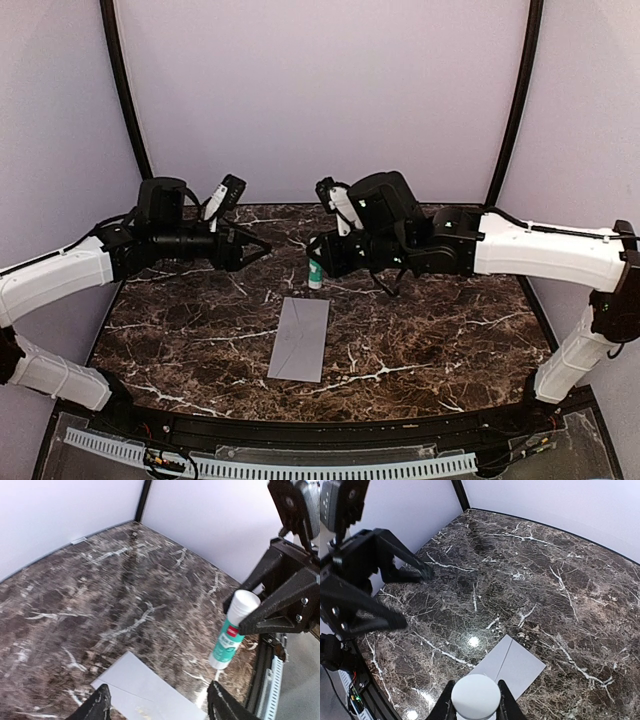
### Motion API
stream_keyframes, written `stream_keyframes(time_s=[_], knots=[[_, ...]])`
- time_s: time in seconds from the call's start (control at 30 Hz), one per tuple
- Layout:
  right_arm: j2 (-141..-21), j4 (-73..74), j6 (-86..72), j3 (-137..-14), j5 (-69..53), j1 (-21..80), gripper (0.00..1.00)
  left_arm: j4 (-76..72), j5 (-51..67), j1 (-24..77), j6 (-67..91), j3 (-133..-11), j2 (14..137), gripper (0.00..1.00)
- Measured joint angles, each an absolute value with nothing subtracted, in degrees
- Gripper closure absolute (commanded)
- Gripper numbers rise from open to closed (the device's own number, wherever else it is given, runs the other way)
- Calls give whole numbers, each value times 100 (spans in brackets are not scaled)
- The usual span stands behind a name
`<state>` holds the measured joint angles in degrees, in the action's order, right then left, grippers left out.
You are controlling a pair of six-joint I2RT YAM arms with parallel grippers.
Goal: Place the letter into the envelope and seal it
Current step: Place the solid glue at the center of the board.
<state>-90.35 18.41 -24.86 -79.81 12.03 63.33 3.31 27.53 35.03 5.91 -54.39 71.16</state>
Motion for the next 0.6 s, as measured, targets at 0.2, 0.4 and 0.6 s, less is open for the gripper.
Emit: stream_keyframes(time_s=[0.2,0.4,0.6], knots=[[-9115,1691,-2261,-7953,1256,5909,97,395,2115,2547,716,-5463,6681,24],[-9668,974,-1857,-7813,1188,5124,98,495,1946,1522,1035,-5513,6663,24],[-10490,314,-1376,-7769,1013,4504,99,495,1944,1214,1245,-5513,6661,24]])
